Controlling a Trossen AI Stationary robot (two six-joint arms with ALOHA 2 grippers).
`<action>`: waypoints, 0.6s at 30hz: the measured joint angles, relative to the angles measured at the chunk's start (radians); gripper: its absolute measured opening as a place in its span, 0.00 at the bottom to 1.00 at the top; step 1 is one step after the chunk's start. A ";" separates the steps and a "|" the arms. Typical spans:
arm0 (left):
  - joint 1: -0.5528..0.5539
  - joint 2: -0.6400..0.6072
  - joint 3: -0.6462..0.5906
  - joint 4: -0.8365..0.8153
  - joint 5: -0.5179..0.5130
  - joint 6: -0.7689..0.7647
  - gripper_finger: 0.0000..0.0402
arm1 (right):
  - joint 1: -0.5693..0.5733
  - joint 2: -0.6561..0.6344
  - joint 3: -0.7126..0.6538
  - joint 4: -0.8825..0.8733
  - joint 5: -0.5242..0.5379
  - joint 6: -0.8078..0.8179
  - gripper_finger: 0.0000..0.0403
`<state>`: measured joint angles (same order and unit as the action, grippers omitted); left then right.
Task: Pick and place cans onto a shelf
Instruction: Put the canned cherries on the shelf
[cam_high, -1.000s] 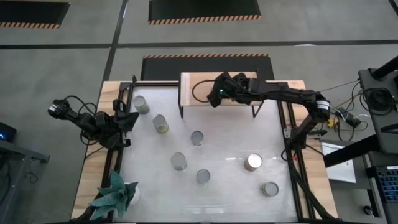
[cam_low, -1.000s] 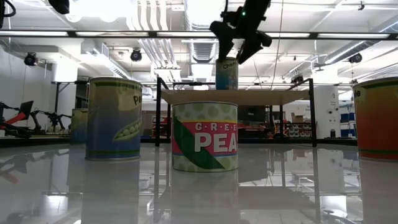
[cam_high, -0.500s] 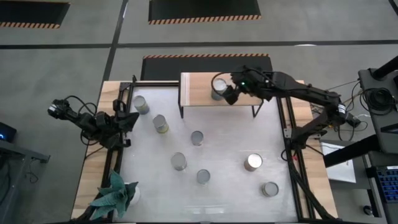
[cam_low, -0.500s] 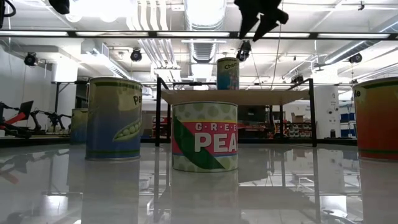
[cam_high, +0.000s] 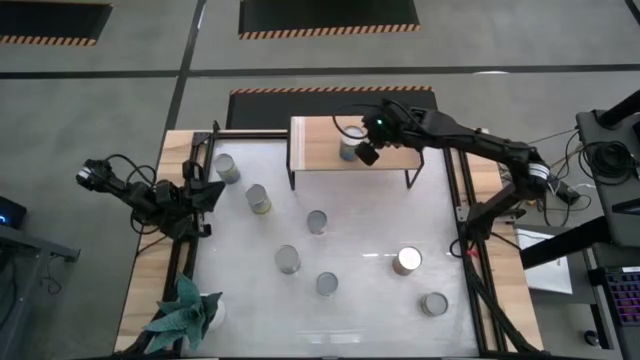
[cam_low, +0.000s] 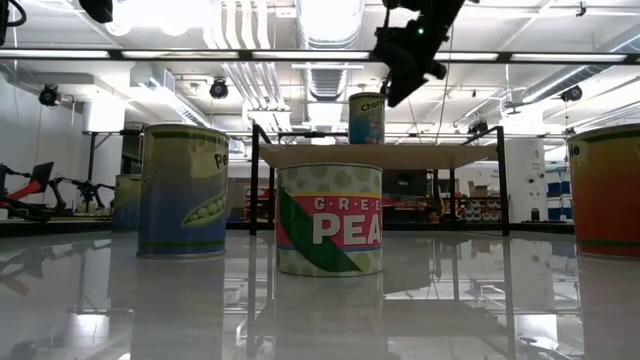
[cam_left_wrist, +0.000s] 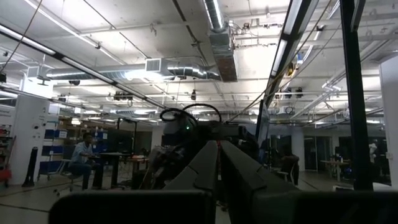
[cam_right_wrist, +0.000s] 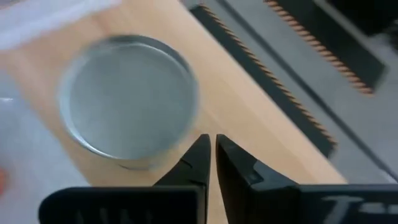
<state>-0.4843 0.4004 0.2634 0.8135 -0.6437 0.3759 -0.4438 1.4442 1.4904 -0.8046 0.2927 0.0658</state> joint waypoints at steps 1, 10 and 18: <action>0.000 0.000 0.000 0.000 0.000 0.000 0.00 | -0.002 0.005 -0.003 0.009 -0.022 0.000 0.03; 0.000 0.000 0.000 0.002 0.000 0.000 0.00 | 0.016 0.011 -0.006 0.031 -0.196 0.072 0.02; 0.000 0.001 0.000 0.001 0.000 0.000 0.00 | 0.050 0.015 -0.022 0.126 -0.196 0.091 0.02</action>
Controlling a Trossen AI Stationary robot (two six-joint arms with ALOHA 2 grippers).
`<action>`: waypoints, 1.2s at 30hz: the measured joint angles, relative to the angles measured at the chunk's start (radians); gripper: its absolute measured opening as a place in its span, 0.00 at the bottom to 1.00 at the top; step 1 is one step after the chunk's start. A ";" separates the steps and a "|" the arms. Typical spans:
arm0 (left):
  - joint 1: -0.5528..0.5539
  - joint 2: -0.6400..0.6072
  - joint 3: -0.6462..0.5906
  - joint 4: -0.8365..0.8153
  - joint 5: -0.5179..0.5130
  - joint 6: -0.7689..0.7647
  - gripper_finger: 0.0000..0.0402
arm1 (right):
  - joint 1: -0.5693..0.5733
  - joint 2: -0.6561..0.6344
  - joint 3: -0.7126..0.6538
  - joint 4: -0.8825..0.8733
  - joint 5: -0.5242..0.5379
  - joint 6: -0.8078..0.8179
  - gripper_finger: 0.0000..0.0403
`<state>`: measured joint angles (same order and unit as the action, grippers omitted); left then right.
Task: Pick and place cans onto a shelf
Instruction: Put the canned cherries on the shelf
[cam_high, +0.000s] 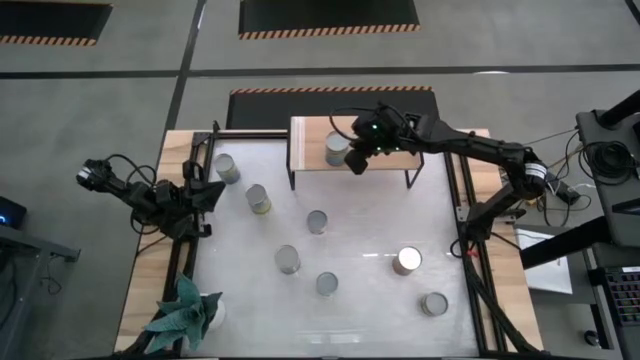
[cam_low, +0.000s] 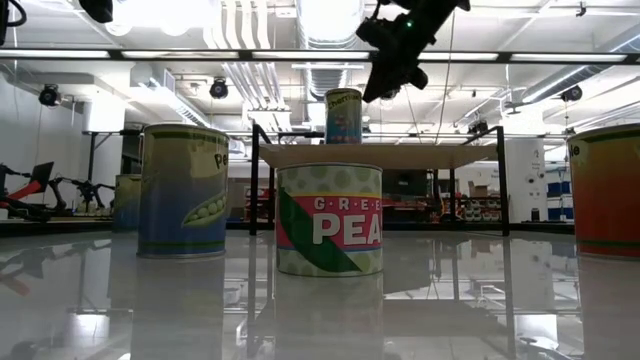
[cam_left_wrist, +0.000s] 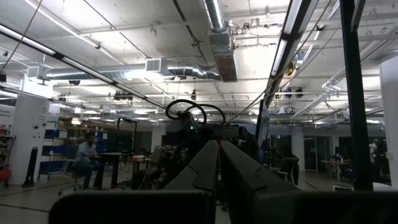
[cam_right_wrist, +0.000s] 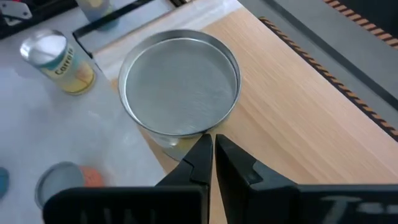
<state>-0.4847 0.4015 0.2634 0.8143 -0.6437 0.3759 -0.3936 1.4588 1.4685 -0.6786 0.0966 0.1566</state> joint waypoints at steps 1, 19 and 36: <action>0.000 0.000 0.000 0.000 0.000 0.000 0.00 | 0.001 0.000 0.000 0.004 0.000 0.000 0.02; 0.000 0.001 0.000 0.001 0.000 0.000 0.00 | 0.009 0.061 -0.040 0.148 0.019 -0.062 0.02; 0.000 0.002 0.000 0.001 0.000 -0.003 0.00 | 0.010 0.140 -0.040 0.269 0.016 -0.182 0.02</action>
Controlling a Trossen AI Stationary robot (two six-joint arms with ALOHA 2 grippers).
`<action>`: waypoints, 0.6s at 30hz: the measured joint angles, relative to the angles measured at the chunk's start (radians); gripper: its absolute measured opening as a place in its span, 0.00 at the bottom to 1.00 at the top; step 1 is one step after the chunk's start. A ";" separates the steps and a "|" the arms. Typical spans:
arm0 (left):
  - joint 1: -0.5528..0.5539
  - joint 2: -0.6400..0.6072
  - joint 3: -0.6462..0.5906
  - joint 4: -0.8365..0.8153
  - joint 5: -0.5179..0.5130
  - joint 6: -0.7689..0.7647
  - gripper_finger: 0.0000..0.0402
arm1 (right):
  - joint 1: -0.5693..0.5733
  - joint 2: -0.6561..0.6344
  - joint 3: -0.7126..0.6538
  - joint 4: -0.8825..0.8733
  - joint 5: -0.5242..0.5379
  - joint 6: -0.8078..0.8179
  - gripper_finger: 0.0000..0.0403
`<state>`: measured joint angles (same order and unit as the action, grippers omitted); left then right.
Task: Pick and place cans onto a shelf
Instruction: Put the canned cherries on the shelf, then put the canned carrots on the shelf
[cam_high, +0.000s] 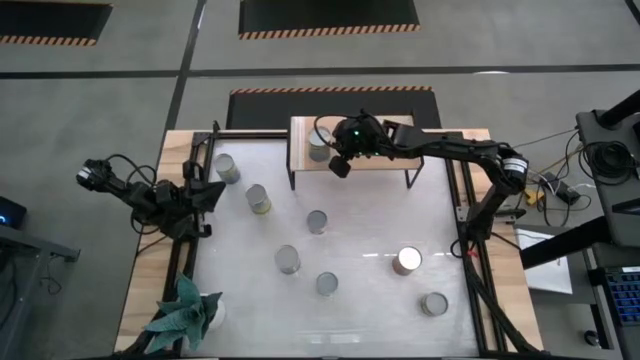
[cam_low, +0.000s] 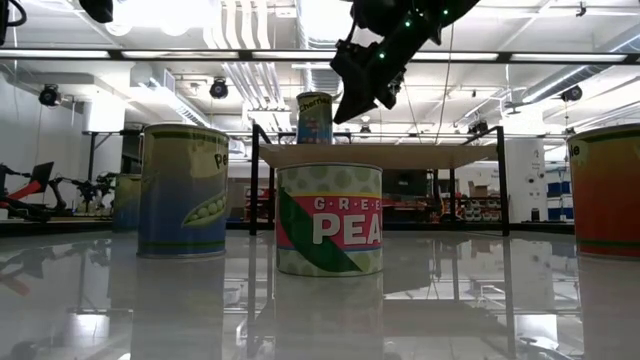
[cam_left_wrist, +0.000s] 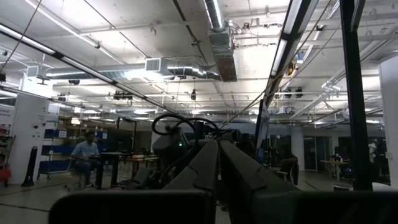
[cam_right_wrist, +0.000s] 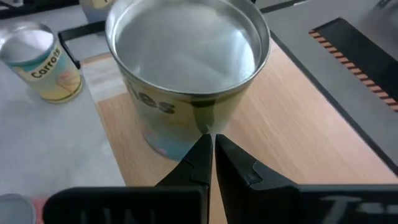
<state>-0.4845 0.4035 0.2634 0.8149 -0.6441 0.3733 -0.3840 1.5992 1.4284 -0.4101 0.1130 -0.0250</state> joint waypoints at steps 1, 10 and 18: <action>0.000 0.001 0.000 0.000 0.000 0.000 0.00 | 0.000 -0.001 0.000 0.000 -0.001 -0.008 0.02; 0.000 0.006 0.000 0.001 0.000 -0.025 0.00 | 0.027 -0.089 0.000 -0.077 0.002 0.024 0.02; 0.000 0.092 0.038 -0.002 -0.001 -0.085 0.00 | 0.186 -0.267 -0.116 -0.104 0.002 0.052 0.02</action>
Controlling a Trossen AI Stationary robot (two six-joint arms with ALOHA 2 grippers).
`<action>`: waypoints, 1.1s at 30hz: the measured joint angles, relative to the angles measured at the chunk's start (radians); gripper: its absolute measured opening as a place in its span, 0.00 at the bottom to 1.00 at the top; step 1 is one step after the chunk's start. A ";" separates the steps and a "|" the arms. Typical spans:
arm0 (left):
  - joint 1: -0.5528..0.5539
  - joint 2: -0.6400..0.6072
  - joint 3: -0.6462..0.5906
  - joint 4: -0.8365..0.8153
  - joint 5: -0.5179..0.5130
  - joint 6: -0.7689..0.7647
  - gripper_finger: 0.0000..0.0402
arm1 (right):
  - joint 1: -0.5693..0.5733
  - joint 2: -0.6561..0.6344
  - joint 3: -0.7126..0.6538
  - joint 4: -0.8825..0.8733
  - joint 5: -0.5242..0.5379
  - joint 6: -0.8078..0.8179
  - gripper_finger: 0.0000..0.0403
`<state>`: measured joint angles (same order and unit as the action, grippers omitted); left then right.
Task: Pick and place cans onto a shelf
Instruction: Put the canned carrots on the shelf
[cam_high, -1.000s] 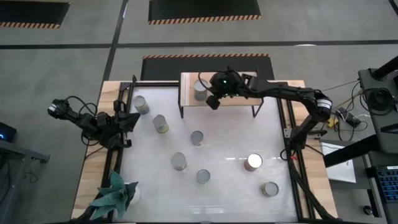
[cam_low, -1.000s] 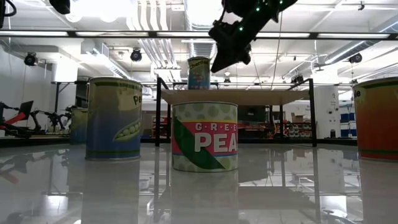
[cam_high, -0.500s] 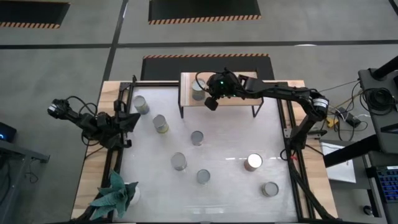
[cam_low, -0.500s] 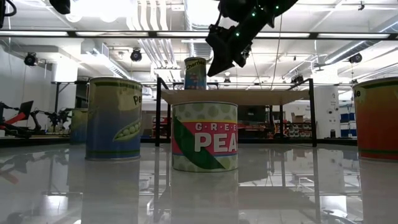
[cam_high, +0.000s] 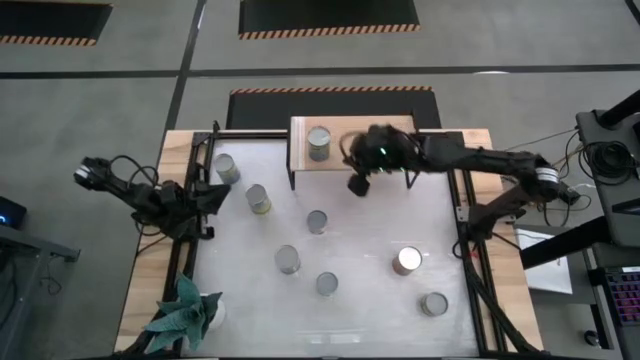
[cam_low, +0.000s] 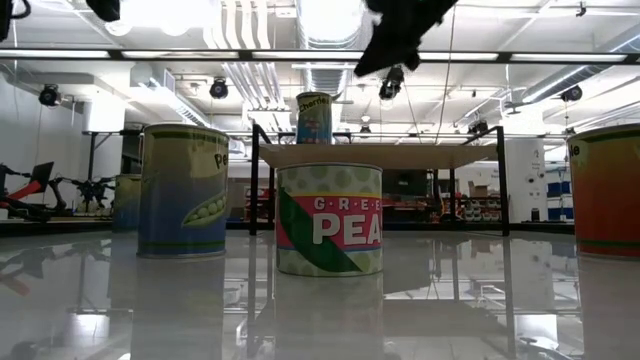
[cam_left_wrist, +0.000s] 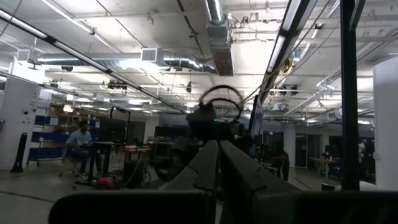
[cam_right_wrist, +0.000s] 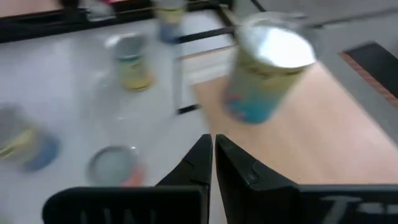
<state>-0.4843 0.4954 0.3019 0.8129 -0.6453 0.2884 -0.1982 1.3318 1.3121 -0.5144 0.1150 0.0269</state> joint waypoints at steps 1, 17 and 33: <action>0.000 0.025 0.017 -0.012 -0.001 -0.016 0.00 | 0.027 -0.028 -0.028 0.008 0.000 0.000 0.02; 0.113 0.441 0.695 -1.798 -0.159 -1.142 0.00 | 0.297 -0.382 -0.465 0.293 0.017 -0.067 0.02; 0.626 0.678 0.761 -1.888 0.338 -1.062 0.00 | 0.297 -0.507 -0.572 0.342 0.017 -0.107 0.02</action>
<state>0.1415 1.1733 1.0634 -1.0746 -0.3077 -0.7732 0.0986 0.8253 0.7406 -0.1727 0.1318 -0.0799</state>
